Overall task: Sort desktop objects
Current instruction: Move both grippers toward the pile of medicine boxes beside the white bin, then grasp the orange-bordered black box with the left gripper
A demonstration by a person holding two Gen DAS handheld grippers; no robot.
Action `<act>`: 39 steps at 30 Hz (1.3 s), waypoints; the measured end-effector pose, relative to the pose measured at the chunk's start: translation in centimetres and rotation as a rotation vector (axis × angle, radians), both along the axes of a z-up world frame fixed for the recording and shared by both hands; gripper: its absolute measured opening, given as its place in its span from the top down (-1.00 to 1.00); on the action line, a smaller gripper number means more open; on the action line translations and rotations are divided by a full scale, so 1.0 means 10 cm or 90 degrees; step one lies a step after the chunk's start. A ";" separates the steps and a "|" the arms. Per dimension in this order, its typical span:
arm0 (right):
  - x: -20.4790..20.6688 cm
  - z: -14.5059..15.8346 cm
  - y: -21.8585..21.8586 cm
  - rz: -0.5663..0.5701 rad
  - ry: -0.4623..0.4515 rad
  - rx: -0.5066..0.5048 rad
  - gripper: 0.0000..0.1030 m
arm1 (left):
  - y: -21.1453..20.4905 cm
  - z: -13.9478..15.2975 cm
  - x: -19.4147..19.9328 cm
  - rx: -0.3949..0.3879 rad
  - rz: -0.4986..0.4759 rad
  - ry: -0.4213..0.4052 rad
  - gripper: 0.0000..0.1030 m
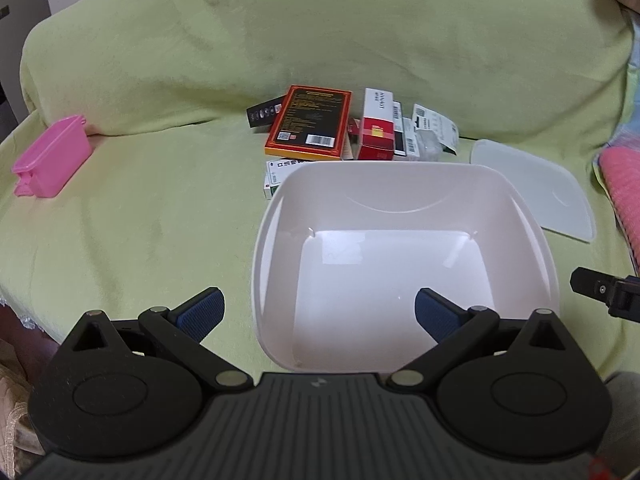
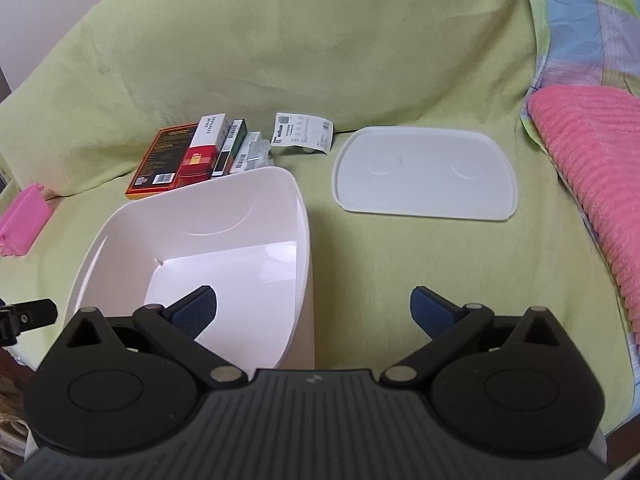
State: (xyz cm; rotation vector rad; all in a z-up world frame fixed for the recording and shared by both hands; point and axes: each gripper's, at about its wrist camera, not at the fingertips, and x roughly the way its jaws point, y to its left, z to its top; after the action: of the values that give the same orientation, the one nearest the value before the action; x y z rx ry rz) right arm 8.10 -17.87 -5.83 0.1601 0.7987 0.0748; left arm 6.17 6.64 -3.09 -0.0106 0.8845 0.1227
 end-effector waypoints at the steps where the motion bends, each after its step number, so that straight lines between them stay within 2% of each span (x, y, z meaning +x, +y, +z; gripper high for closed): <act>1: 0.04 0.00 0.00 0.001 0.000 -0.001 -0.98 | 0.02 0.00 0.03 -0.002 0.003 0.001 -0.98; 15: 0.49 0.05 0.12 0.025 -0.018 -0.024 -0.98 | 0.27 -0.06 0.45 -0.030 0.030 0.012 -0.98; 19: 0.64 0.02 0.20 0.033 -0.022 -0.019 -0.98 | 0.34 -0.10 0.58 -0.021 0.030 0.015 -0.98; 24: 0.86 -0.02 0.28 0.040 -0.020 -0.006 -0.98 | 0.40 -0.13 0.75 0.008 0.021 0.007 -0.98; 27: 1.00 -0.03 0.35 0.060 -0.017 -0.023 -0.98 | 0.47 -0.14 0.87 0.013 0.013 0.000 -0.98; 31: 1.18 -0.06 0.44 0.080 -0.011 -0.039 -0.98 | 0.56 -0.14 1.04 0.013 0.000 -0.010 -0.98; 39: 1.46 -0.11 0.55 0.106 -0.002 -0.012 -0.98 | 0.78 -0.17 1.37 -0.004 -0.040 -0.033 -0.98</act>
State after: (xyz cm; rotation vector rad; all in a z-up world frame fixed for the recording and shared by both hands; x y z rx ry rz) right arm 22.65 -12.42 -6.94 0.0759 0.8083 0.2251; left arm 19.82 14.41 -4.80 0.0087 0.8331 0.0605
